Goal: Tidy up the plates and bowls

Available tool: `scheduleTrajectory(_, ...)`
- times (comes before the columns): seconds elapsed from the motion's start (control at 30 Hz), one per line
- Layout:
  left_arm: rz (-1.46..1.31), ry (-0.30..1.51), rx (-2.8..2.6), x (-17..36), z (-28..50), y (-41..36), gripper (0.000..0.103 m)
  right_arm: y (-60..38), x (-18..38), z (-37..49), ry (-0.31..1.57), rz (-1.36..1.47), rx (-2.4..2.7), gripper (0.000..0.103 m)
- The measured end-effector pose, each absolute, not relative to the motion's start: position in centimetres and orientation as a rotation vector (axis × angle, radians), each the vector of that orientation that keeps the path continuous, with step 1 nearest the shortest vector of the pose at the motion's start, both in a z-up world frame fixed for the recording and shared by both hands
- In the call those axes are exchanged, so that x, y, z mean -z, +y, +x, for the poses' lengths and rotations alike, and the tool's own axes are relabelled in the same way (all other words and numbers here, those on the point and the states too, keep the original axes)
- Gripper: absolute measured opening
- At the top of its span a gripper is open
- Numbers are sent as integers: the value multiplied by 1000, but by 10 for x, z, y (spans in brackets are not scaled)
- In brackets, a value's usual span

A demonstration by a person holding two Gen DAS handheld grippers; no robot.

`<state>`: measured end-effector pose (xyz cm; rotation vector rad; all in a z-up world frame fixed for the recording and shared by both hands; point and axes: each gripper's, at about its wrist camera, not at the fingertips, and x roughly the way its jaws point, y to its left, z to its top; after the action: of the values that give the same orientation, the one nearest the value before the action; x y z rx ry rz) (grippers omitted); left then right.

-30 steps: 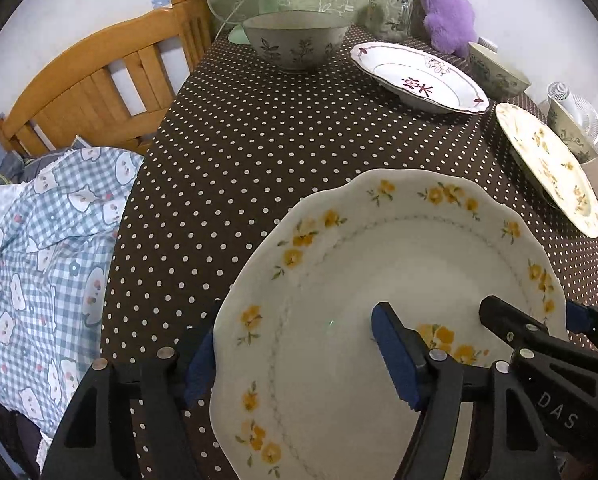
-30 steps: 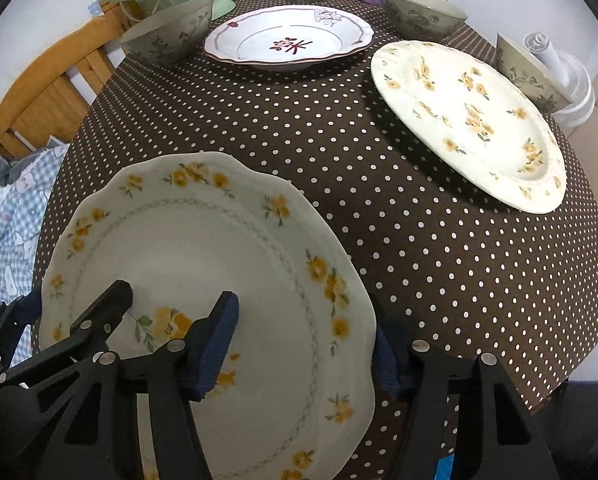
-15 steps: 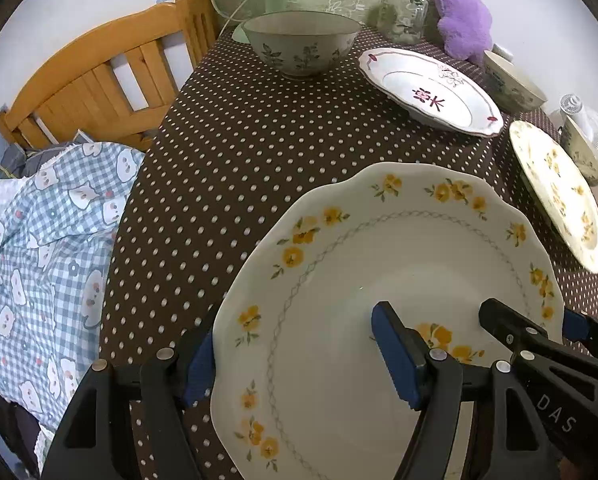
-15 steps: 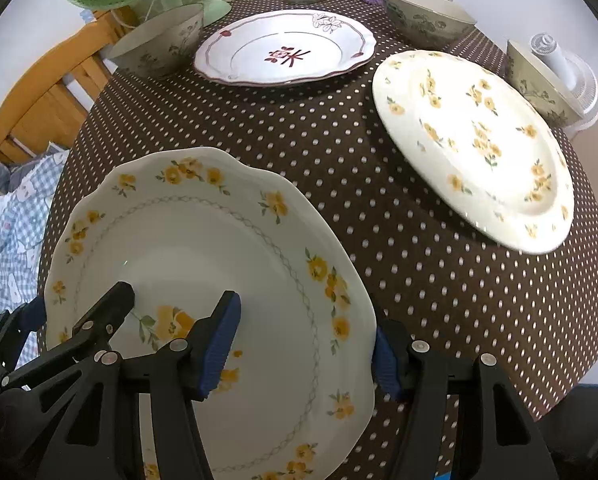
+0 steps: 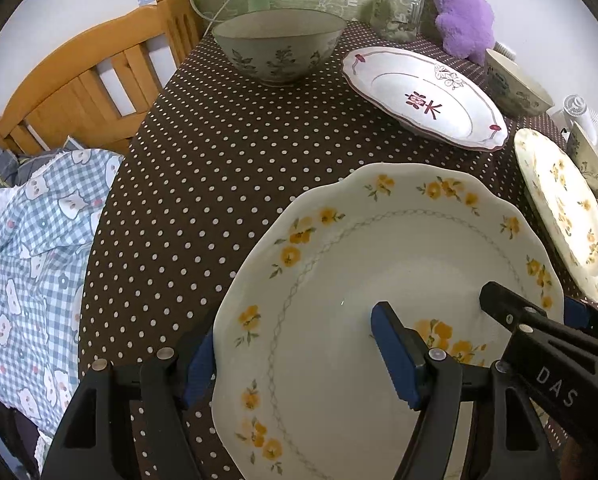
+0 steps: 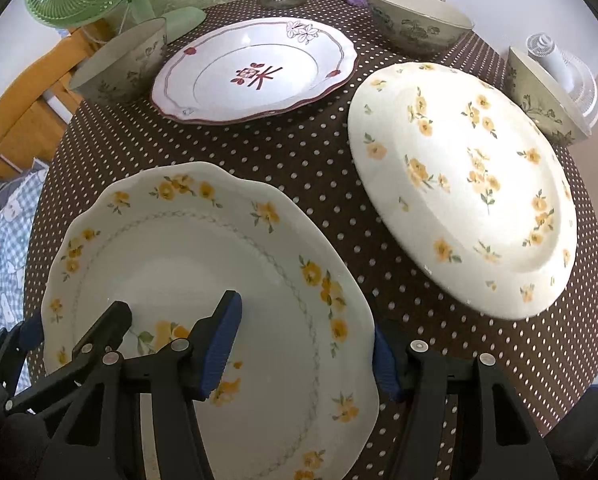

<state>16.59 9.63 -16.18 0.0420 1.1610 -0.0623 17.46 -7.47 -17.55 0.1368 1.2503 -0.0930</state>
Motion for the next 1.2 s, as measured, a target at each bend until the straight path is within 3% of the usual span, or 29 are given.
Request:
scheduleTrajectory(0.23, 48, 1165, 68, 163, 167, 98, 77, -73, 177, 175, 1242, 134, 82, 64)
scheduleTrajectory(0.37, 51, 1155, 69, 157, 165, 102, 89, -76, 171, 168, 1228, 122, 81, 65)
scheduleTrajectory(0.53, 58, 1124, 85, 144, 157, 103, 96, -85, 157, 155, 1198, 149, 114, 78)
scheduleTrajectory(0.9, 82, 1027, 173, 110, 136, 85, 101, -116, 112, 114, 1086, 190, 177, 89)
scheduleTrajectory(1.2, 105, 992, 185, 97, 129, 46, 102, -152, 93, 103, 1012, 210, 142, 90)
